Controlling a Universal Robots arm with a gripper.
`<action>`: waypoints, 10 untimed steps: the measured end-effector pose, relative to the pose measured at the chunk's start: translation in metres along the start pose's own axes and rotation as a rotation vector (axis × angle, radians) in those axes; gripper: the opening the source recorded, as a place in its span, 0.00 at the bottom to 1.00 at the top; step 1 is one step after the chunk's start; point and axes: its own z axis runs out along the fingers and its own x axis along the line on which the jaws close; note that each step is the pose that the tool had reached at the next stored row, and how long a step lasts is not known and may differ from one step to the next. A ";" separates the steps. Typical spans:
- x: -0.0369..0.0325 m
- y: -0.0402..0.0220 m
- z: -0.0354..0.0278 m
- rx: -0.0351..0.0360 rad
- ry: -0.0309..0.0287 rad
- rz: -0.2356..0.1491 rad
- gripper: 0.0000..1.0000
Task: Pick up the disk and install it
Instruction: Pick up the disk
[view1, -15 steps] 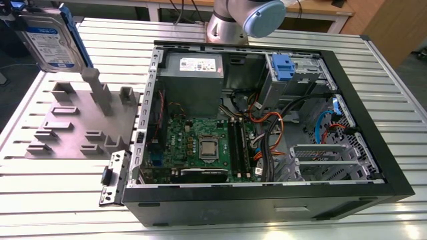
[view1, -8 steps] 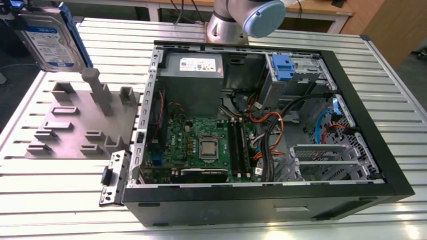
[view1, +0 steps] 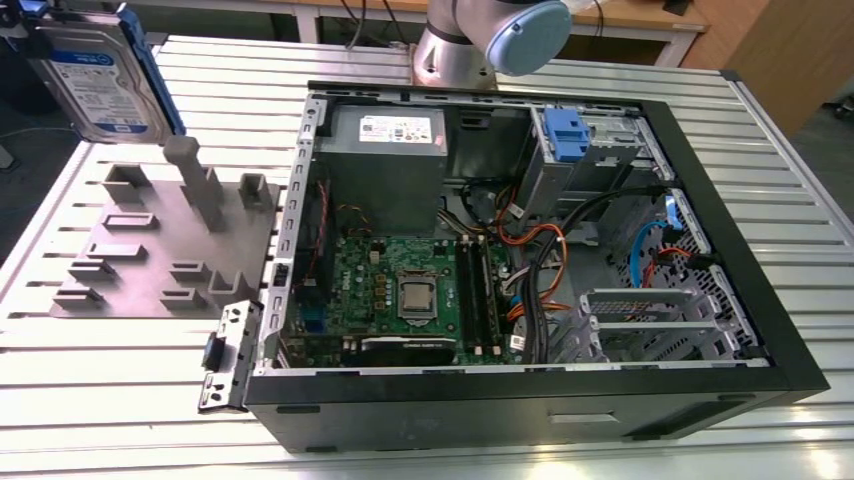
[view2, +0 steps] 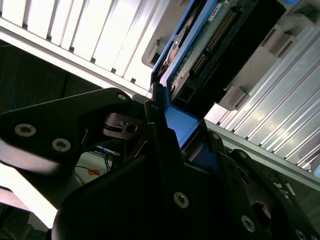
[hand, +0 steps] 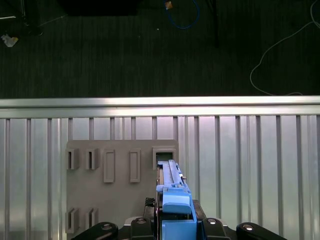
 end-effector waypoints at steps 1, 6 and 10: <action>0.0000 0.0000 -0.0002 -0.0001 0.0000 0.000 0.36; 0.0000 0.0000 -0.0012 0.0000 -0.0001 0.000 0.36; 0.0000 0.0000 -0.0021 0.0000 0.0000 0.000 0.36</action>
